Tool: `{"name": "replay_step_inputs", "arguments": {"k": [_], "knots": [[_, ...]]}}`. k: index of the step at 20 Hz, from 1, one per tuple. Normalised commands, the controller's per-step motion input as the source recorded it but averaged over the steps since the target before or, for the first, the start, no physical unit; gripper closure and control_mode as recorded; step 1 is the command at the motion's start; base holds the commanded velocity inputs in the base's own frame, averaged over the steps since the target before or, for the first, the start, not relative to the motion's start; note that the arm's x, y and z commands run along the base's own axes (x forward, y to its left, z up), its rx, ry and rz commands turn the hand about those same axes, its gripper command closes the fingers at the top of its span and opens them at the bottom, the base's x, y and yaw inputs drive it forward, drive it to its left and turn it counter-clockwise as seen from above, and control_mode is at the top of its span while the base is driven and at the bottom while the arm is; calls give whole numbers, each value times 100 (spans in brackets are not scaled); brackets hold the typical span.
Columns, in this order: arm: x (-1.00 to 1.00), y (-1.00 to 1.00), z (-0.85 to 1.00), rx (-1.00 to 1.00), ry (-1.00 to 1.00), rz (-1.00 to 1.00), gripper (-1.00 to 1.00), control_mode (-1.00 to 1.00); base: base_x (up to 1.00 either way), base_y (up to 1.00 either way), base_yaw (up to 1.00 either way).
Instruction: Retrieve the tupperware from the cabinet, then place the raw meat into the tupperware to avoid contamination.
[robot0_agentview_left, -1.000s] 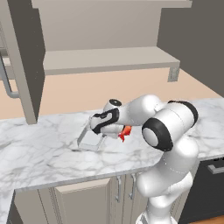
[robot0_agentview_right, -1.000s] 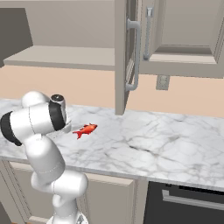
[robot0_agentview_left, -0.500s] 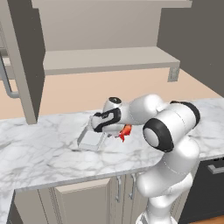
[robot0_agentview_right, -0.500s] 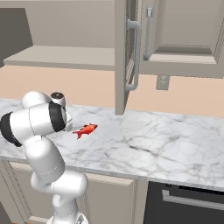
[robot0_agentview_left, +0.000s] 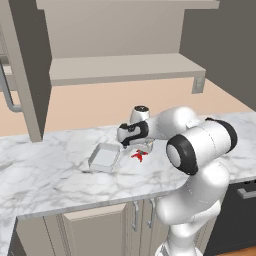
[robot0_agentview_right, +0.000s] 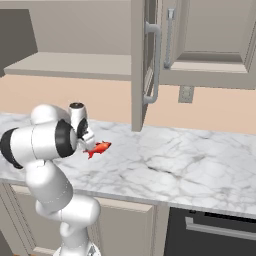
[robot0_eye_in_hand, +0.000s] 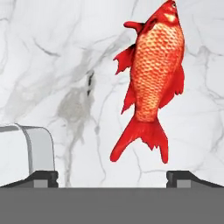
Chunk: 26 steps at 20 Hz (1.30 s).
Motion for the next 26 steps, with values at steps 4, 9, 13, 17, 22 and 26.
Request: {"name": "replay_step_inputs", "arguments": {"k": [4, 9, 13, 17, 22, 26], "knots": [[3, -76, 0, -4, 8, -24, -100, -100, 0, 0, 0], [6, -32, -13, -2, -1, -9, -100, -100, 0, 0, 0], [5, -5, -1, 0, 0, 0, -100, -100, 0, 0, 0], [36, -9, -10, 0, 0, 0, -100, -100, 0, 0, 0], [23, -16, -11, 0, 2, 0, -100, -100, 0, 0, 0], [23, -9, -20, 0, 1, 0, -100, -100, 0, 0, 0]]}}
